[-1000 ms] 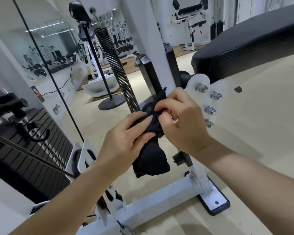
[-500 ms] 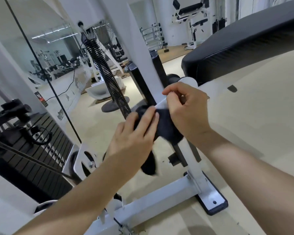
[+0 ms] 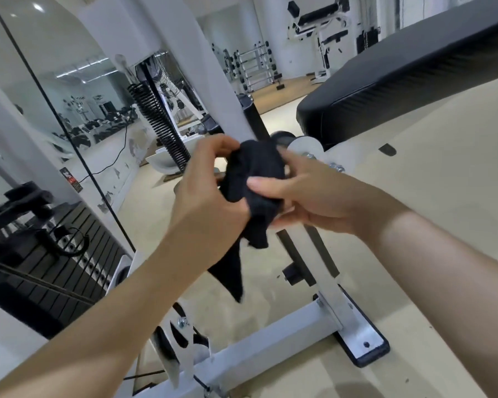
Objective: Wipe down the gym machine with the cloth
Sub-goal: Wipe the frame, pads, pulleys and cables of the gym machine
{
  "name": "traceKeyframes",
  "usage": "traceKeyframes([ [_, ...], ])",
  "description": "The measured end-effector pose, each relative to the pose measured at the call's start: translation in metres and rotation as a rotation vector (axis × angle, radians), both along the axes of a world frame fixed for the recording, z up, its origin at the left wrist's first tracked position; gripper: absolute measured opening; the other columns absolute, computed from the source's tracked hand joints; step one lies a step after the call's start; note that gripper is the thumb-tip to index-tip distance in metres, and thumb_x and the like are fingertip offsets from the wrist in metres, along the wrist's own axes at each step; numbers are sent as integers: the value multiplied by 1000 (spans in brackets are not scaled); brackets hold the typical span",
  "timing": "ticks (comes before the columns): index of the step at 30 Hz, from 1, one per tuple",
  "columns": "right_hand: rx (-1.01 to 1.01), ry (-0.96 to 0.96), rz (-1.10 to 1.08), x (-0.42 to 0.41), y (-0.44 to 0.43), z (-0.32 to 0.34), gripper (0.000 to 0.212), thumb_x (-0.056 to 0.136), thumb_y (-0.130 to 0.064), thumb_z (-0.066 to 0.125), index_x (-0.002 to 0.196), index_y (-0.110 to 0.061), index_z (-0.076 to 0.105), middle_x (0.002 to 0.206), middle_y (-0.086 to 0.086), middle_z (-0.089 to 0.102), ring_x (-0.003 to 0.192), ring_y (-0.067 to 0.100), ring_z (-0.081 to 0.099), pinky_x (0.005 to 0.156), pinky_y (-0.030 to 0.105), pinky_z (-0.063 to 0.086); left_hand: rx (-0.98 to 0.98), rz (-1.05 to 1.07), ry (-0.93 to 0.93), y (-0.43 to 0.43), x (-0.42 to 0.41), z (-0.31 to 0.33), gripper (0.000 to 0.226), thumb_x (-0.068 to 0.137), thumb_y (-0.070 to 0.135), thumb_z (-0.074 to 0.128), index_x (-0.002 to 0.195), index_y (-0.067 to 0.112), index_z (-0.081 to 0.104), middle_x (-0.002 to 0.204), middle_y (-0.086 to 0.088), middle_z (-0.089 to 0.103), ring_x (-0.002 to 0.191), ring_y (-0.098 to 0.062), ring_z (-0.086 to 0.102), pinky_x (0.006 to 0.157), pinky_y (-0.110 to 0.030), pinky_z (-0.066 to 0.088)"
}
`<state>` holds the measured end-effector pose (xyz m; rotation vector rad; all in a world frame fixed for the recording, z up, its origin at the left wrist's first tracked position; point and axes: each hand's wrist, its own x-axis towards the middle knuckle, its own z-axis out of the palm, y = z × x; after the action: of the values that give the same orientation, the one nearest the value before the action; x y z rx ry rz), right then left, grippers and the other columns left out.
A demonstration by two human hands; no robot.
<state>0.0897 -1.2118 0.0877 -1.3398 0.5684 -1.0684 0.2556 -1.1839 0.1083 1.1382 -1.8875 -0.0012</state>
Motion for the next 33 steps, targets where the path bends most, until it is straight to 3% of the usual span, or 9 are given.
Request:
traceKeyframes([
  [2,-347,103,-675,11,-5,1,34,81,-9,67,110,-18,51,92,5,64,77,16,65,66,31,55,-22,19,-122,-6,-1,-8,53,72,10,72,114,35,51,118,22,53,106,1,53,93,-13,43],
  [4,-731,485,-1102,30,-3,-11,34,76,-11,61,107,-23,55,90,1,54,75,20,56,61,33,48,-136,86,-339,-11,9,-26,43,71,7,69,110,24,61,122,6,52,108,-11,49,90,-19,42],
  [7,-821,706,-1041,54,9,-56,33,80,-12,62,112,-19,64,98,8,49,78,25,52,53,40,52,-77,112,-422,-13,27,-43,24,75,9,59,94,23,66,103,9,52,90,-13,50,69,-21,44],
  [13,-804,872,-998,38,7,-83,23,72,-12,71,94,-9,66,82,12,54,48,31,49,35,32,43,-29,79,-395,-8,35,-41,34,74,12,59,98,35,67,101,19,51,76,-7,50,67,-16,40],
  [17,-899,1048,-1041,14,5,-78,22,72,-9,77,89,-8,62,83,12,54,51,30,50,35,30,40,-33,123,-418,-6,31,-36,37,74,5,65,101,31,65,91,20,56,77,-10,56,66,-26,48],
  [24,-1243,874,-1286,13,-19,-54,24,88,-14,51,100,-4,69,90,15,61,77,31,58,58,34,45,-24,153,-508,-9,19,-38,29,72,1,63,95,17,69,102,-1,57,92,-25,54,68,-28,42],
  [29,-1017,962,-1338,-4,-5,-108,31,60,4,75,89,-6,72,81,10,64,63,30,57,52,34,45,-134,98,-573,-8,11,-44,35,63,-5,68,95,11,72,111,-12,57,106,-32,52,73,-34,50],
  [31,-921,801,-1316,2,-4,-100,19,64,-2,72,82,-8,69,76,6,59,59,26,52,49,33,45,-151,102,-559,-9,6,-46,41,62,-6,67,98,12,72,111,-14,57,104,-33,53,70,-36,50],
  [33,-879,577,-1353,7,-11,-78,18,74,-14,66,92,-12,64,87,3,53,68,21,51,55,27,46,-152,96,-530,-10,4,-46,45,61,-8,66,101,13,70,107,-11,56,98,-32,52,67,-34,48],
])
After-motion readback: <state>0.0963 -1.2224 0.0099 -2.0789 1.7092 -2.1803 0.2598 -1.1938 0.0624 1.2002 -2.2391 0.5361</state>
